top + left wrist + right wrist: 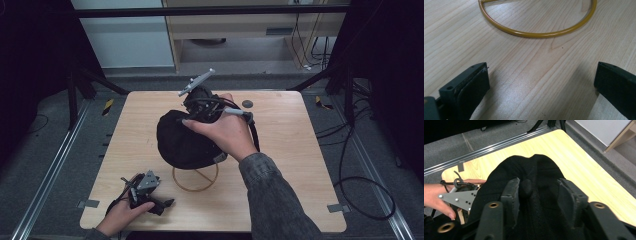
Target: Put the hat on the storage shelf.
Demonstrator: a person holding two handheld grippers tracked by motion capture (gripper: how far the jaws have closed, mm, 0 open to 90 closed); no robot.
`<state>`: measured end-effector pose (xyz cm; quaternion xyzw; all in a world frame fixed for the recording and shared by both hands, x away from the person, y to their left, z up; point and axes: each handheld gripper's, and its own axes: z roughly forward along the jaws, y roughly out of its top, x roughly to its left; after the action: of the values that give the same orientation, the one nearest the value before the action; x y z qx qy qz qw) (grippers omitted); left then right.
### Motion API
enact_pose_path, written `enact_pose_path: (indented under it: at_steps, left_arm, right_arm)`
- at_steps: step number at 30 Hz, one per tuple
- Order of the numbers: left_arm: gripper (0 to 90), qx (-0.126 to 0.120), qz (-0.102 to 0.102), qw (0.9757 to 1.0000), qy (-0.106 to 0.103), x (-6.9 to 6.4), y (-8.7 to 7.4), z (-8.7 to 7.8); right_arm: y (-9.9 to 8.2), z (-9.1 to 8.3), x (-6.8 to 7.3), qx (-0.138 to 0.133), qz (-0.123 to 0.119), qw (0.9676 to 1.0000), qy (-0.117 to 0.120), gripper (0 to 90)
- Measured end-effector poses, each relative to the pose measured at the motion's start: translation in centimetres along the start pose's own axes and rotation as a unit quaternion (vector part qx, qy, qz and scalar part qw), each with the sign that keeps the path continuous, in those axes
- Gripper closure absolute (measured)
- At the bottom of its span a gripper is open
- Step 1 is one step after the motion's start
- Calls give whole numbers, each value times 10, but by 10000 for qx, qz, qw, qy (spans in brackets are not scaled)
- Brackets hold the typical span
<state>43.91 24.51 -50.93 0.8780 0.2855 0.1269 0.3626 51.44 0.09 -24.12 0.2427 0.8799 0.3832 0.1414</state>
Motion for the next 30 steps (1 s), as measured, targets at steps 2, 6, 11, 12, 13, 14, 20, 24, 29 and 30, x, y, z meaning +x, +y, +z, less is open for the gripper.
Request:
enact_pose_path:
  at_steps: [2, 6, 11, 12, 13, 14, 20, 24, 29, 30]
  left_arm:
    - [0, 0, 1, 10000, 0, 0, 0, 0]
    - [0, 0, 0, 10000, -1, 0, 0, 0]
    - [0, 6, 4, 10000, 1, 0, 0, 0]
    - [0, 7, 6, 10000, 2, 0, 0, 0]
    - [0, 6, 5, 10000, 1, 0, 0, 0]
    - [0, 7, 3, 10000, -1, 0, 0, 0]
    - [0, 9, 4, 10000, -3, 0, 0, 0]
    - [0, 7, 3, 10000, -4, 0, 0, 0]
    - [0, 8, 4, 10000, -2, 0, 0, 0]
    - [0, 8, 4, 10000, -3, 0, 0, 0]
  right_arm:
    - [0, -1, 1, 19, -2, 10000, -12, 475]
    - [-1, -4, 2, -36, 4, 10000, 0, 444]
    - [-1, -10, 6, -47, -26, 10000, 24, 402]
    - [-1, -10, 6, -49, -32, 10000, 25, 400]
    - [-1, -11, 6, -55, -37, 10000, 31, 398]
    - [-1, -12, 7, -65, -46, 10000, 26, 394]
    - [-2, -17, 6, -89, -24, 10000, 19, 377]
    - [-3, -19, 6, -123, -2, 9999, 12, 368]
    - [-5, -24, 7, -165, -7, 9999, -18, 358]
    - [-6, -26, 7, -187, 3, 9998, -24, 357]
